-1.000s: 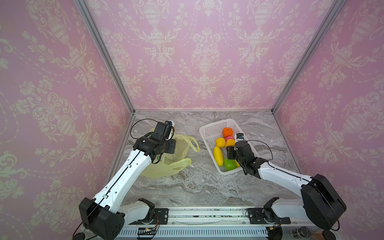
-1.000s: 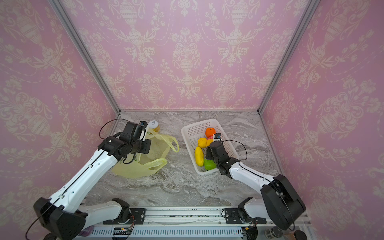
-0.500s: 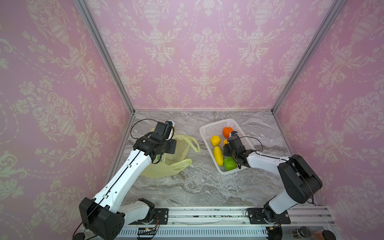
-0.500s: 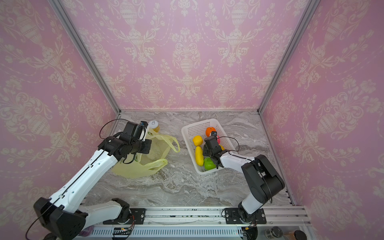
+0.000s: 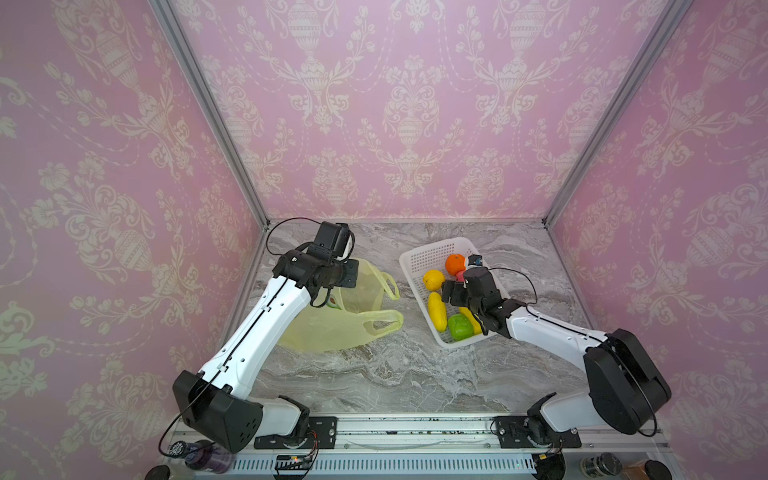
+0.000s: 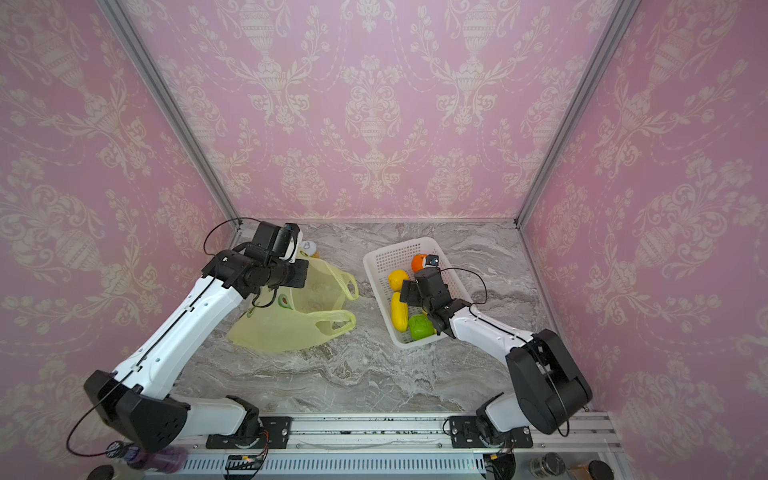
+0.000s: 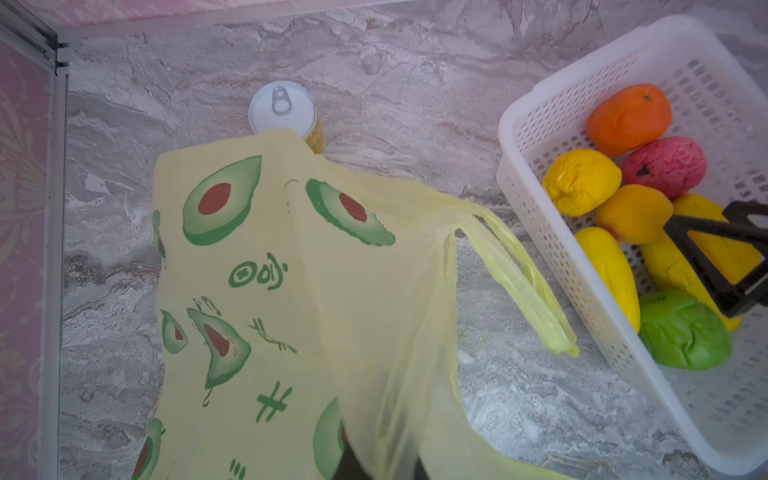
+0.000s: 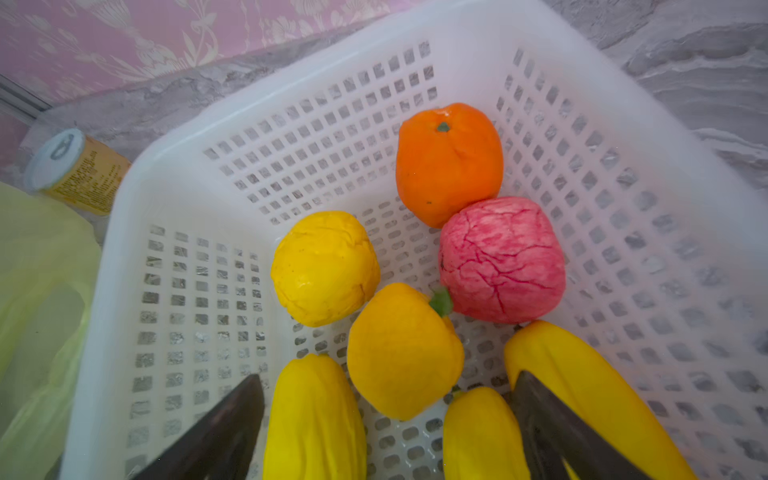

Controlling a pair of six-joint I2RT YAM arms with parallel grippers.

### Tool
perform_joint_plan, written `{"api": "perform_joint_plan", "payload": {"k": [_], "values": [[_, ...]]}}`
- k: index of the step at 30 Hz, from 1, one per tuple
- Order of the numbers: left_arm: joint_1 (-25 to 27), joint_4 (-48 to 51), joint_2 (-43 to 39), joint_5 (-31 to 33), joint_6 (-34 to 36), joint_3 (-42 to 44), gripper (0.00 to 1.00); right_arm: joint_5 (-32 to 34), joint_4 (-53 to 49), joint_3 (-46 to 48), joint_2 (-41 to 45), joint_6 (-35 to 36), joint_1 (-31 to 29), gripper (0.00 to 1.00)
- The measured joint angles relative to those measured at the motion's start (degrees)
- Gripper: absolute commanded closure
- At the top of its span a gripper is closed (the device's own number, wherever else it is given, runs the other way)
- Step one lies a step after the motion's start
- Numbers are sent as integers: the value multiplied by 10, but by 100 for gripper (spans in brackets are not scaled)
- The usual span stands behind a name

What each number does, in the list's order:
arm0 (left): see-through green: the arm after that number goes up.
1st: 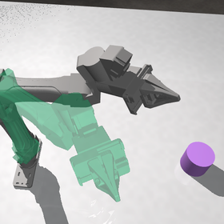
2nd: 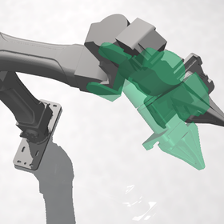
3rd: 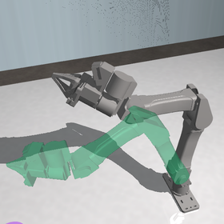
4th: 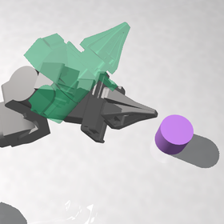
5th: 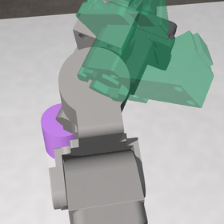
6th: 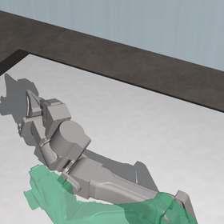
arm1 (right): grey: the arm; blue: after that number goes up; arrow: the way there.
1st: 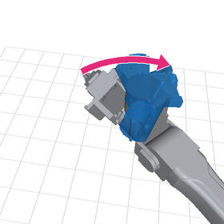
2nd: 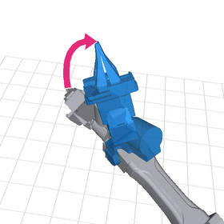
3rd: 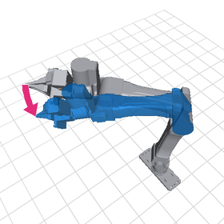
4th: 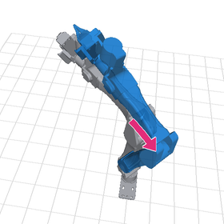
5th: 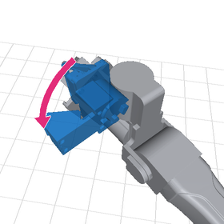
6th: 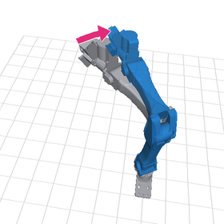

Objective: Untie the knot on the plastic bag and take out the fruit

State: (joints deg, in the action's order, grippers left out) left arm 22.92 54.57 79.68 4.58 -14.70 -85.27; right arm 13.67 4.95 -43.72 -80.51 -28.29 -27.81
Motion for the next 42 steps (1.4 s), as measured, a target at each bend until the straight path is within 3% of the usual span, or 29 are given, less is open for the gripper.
{"api": "perform_joint_plan", "payload": {"k": [4,11,14,15,22,28,37,42], "values": [[0,4,39,-15,-30,-52,100,11,-8,24,72,5,1,0],[0,-32,61,-67,-111,-49,97,33,-24,74,166,18,13,0],[0,-68,60,-86,-144,-16,52,38,-35,94,191,20,20,0],[0,-77,60,-87,-153,-3,2,38,-42,99,199,22,23,0],[-1,-114,28,-42,-165,74,1,44,-102,108,276,28,26,0],[-4,-186,-101,47,-164,170,1,61,-170,110,366,9,27,0],[-18,-383,-334,281,-152,434,1,115,-274,71,393,-35,27,0],[-53,-572,-349,406,-68,587,1,138,-202,69,391,-15,29,0]]}}
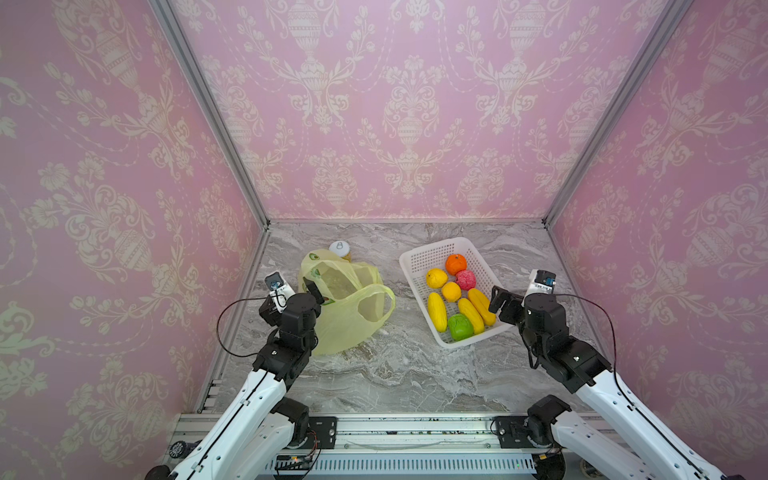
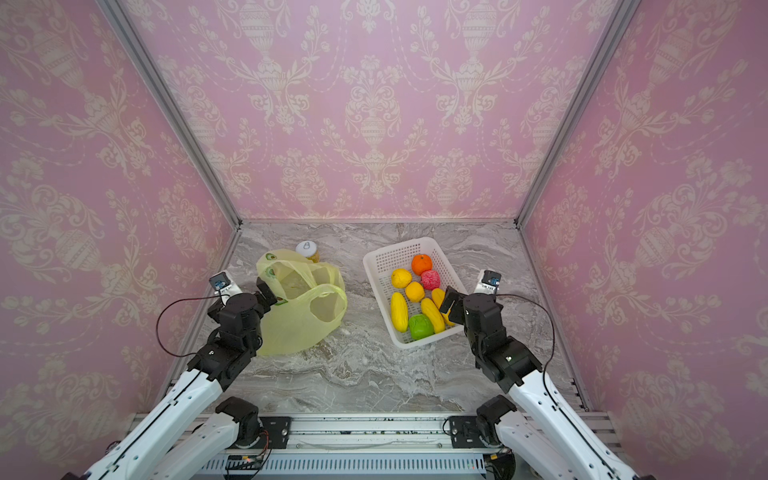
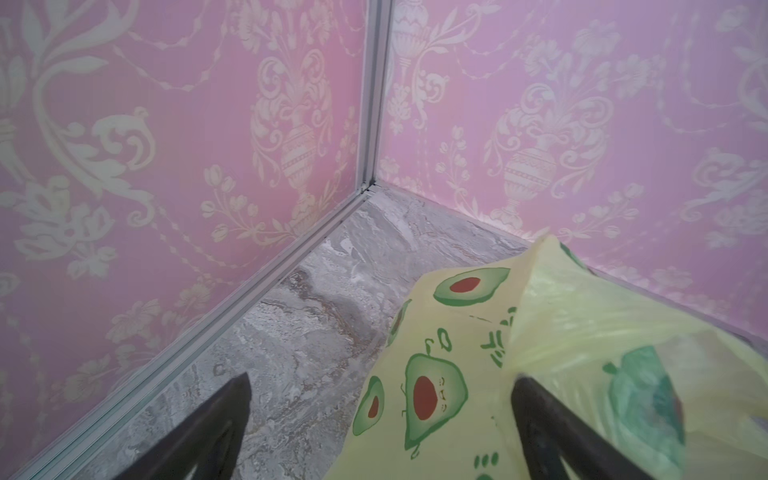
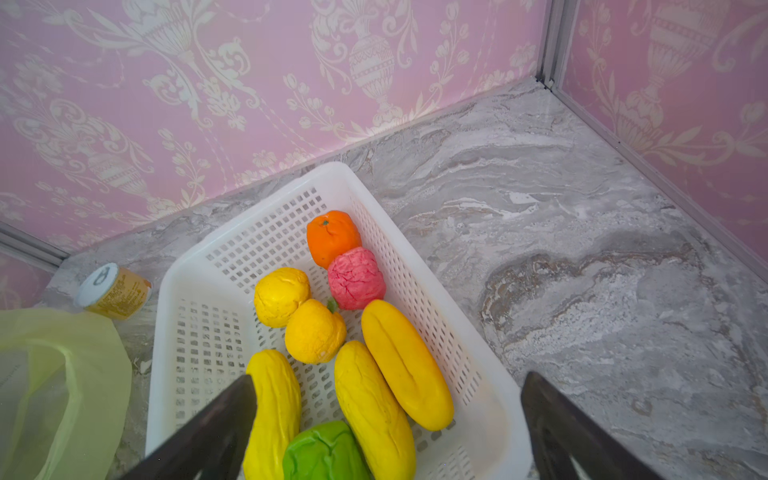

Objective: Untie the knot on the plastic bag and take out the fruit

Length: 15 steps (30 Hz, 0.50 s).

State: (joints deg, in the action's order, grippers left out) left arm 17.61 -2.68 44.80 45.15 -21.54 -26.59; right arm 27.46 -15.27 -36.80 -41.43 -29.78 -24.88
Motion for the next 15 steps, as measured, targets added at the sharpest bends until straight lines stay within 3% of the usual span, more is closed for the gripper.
{"api": "perform_joint_plan", "payload": {"k": [4,9,11,15], "values": [[-65,-118,92,36,12,95,1,54,94,-1,-49,77,38,0],[-116,-164,124,34,0,107,1,90,177,36,-120,136,136,0],[-119,-198,118,5,16,107,1,104,223,86,-127,144,156,0],[-121,-234,94,-110,59,98,6,135,299,152,-175,155,177,0]]}}
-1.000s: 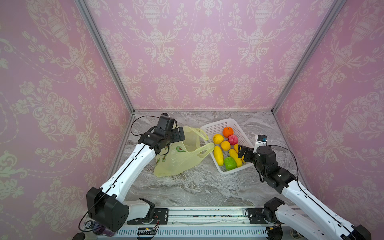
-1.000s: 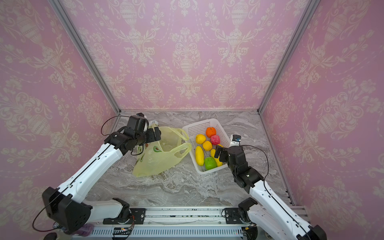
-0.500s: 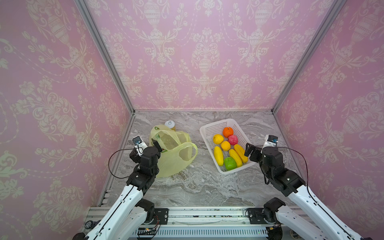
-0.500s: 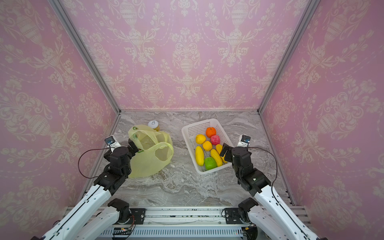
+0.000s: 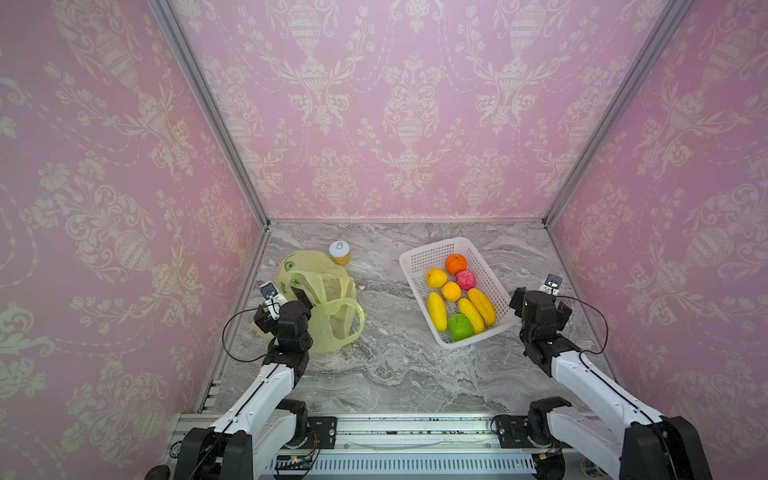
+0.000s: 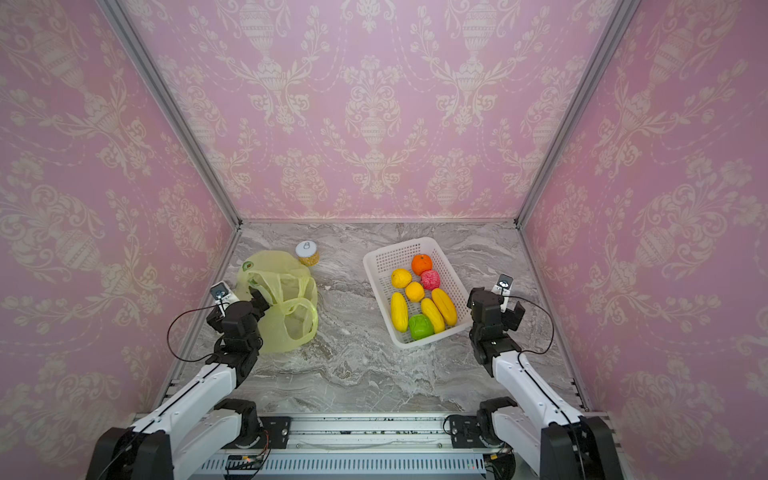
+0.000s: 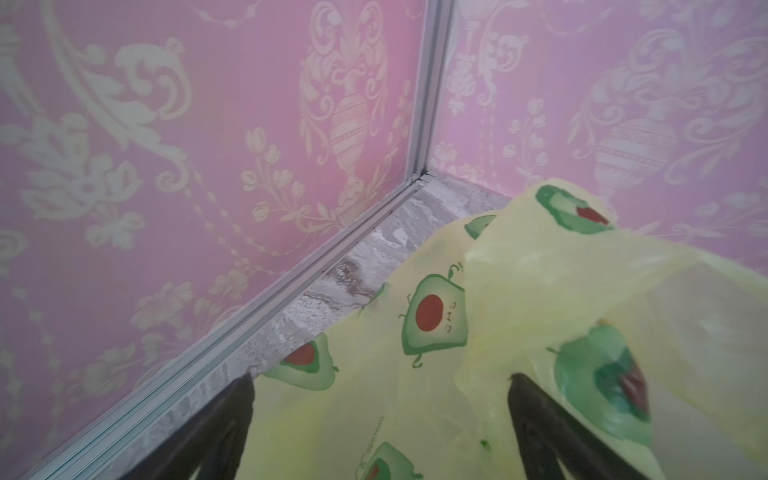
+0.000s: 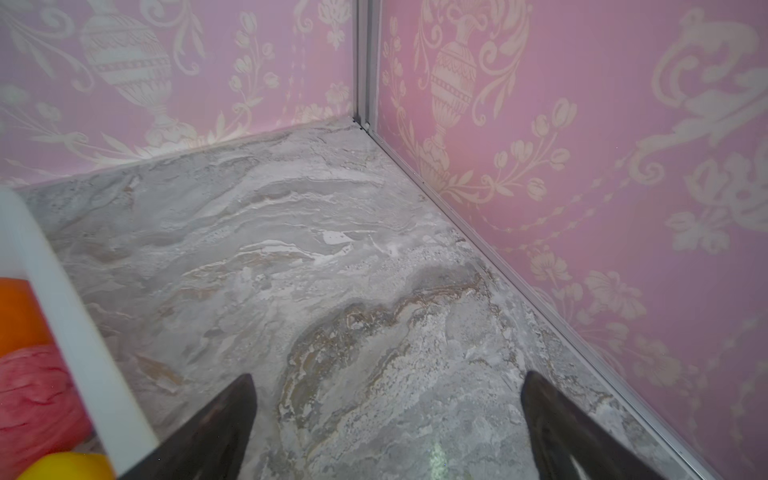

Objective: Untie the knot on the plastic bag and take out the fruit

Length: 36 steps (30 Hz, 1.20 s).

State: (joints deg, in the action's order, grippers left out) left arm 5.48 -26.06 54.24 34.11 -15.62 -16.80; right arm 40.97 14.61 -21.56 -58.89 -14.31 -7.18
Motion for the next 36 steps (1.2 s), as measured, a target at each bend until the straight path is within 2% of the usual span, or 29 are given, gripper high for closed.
{"api": "perform_joint_plan", "payload": {"k": [3,6,9,11,17,19,26,32,34,36], "values": [[2,-15,9,-84,19,-23,11,15,52,7,-40,9,11,0],[30,-35,47,-170,48,-50,12,26,102,7,-73,14,16,0],[70,-38,66,-245,79,-60,9,25,130,7,-95,19,16,0],[86,-44,51,-276,96,-54,1,24,142,7,-99,22,16,0],[87,-100,-76,-294,109,15,1,18,158,7,-104,24,18,0],[87,-108,-94,-298,109,23,1,13,162,7,-107,24,19,0],[87,-121,-95,-347,111,26,1,-3,180,7,-123,30,19,0],[87,-102,-29,-417,111,-3,1,-12,190,6,-129,34,19,0],[87,-95,-34,-408,111,-7,1,-14,193,4,-133,35,19,0],[86,-91,-70,-366,111,1,1,-18,197,2,-137,37,19,0]]}}
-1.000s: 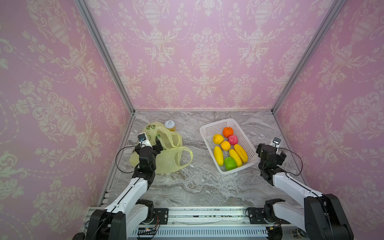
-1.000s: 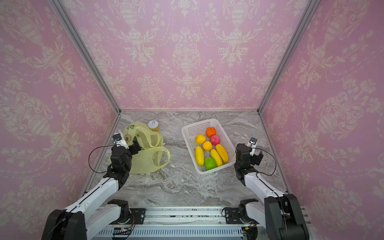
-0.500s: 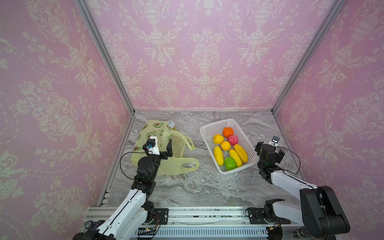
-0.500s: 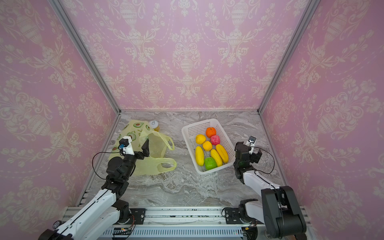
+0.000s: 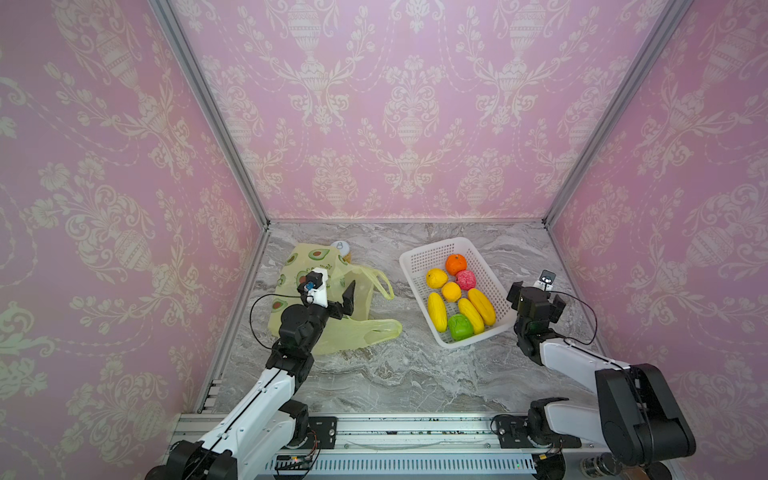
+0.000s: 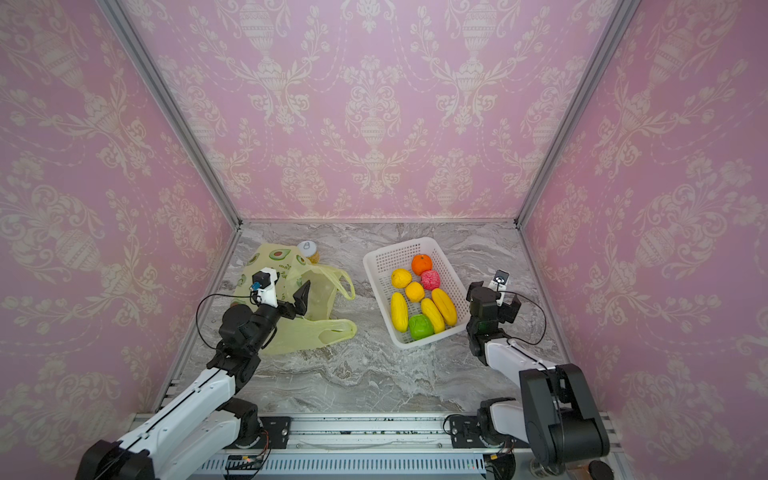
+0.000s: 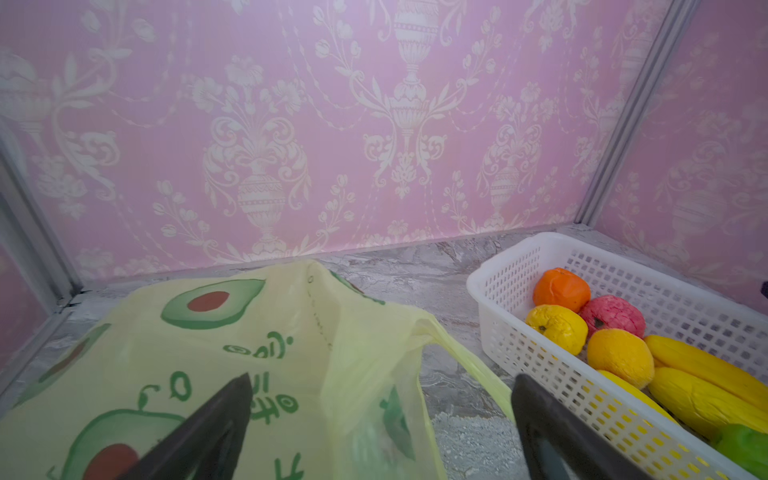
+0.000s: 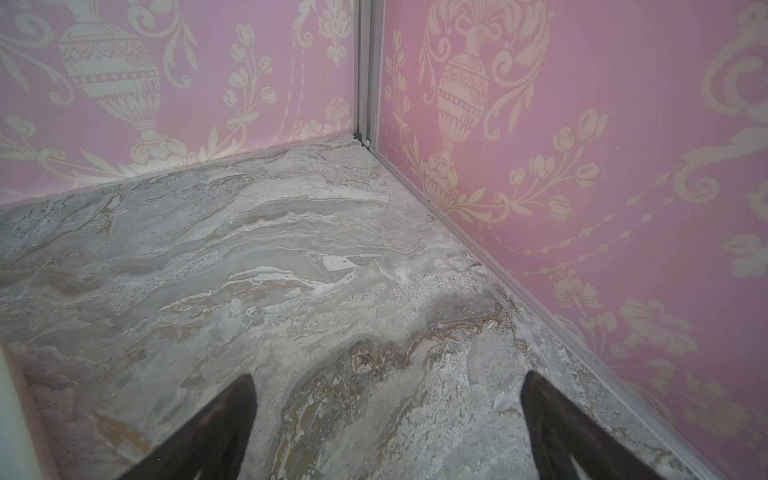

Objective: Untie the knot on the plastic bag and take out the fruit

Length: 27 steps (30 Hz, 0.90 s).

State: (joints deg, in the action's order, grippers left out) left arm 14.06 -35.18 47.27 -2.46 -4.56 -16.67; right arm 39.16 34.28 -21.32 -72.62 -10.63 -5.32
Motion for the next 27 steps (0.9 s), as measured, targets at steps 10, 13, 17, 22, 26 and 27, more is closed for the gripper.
{"api": "perform_joint_plan", "payload": {"k": [10,13,17,22,26,27], "values": [[-87,30,-202,311,-54,74,1,-10,39,0,-21,4,1,0],[-128,57,-84,352,-76,60,1,-12,54,7,-21,4,1,0],[-150,98,104,379,-90,2,1,-13,64,13,-21,5,1,0],[-166,124,255,375,-100,-73,1,-19,65,13,-21,6,1,0],[-172,139,333,361,-104,-108,0,-36,66,12,-22,7,1,0],[-173,141,345,352,-106,-113,1,-39,66,12,-22,7,1,0]]}}
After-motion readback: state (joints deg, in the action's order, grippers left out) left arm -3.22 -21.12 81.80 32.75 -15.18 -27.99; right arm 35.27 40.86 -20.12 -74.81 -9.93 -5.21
